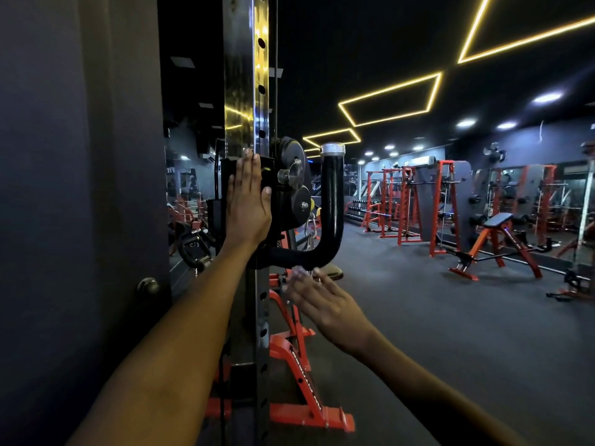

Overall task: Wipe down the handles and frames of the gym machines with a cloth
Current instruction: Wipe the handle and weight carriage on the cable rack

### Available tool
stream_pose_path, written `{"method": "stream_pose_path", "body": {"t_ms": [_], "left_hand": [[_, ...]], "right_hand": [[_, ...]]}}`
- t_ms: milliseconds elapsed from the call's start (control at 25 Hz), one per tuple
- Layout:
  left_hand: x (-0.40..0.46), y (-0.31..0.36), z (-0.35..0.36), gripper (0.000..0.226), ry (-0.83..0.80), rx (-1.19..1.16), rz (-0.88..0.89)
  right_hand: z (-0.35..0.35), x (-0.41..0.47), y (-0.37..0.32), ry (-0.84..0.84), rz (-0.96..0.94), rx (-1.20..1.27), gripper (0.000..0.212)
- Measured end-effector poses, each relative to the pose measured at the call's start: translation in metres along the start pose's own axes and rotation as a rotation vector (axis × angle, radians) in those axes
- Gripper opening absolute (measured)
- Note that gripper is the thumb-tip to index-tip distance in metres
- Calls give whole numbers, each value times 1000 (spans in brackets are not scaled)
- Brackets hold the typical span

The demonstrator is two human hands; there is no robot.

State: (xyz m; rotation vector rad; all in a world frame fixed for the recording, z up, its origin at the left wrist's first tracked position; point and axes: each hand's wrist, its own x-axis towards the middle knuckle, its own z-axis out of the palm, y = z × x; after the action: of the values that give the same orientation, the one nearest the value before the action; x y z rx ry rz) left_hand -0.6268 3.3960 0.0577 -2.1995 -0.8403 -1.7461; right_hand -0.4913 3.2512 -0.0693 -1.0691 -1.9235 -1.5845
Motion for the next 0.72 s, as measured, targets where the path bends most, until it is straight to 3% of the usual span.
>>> {"method": "stream_pose_path", "body": {"t_ms": [160,240,320,440,480,560,600,720], "left_hand": [[0,-1,2,58,1,-5,2],[0,-1,3,58,0,-8,3],[0,-2,3,58,-6,-9,1],[2,-2,1,57,-17,-17,10],[2,-3,0,57,-21,-18,13],[1,-3,0,57,-39,-15,8],[1,-3,-1,58,-50,-13,0],[2,-2,-2,59,-67,-13,-17]], "right_hand": [[-27,46,18,15,308,-220,50],[-22,57,8,-135,327,-358,35],[-11,75,-15,-415,354,-393,32],[4,100,-26,-555,443,-196,16],[8,97,-23,-550,402,-121,13],[25,73,-19,-490,213,-224,39],[26,60,-15,-374,95,-311,47],[15,9,15,-249,-234,-321,46]]}}
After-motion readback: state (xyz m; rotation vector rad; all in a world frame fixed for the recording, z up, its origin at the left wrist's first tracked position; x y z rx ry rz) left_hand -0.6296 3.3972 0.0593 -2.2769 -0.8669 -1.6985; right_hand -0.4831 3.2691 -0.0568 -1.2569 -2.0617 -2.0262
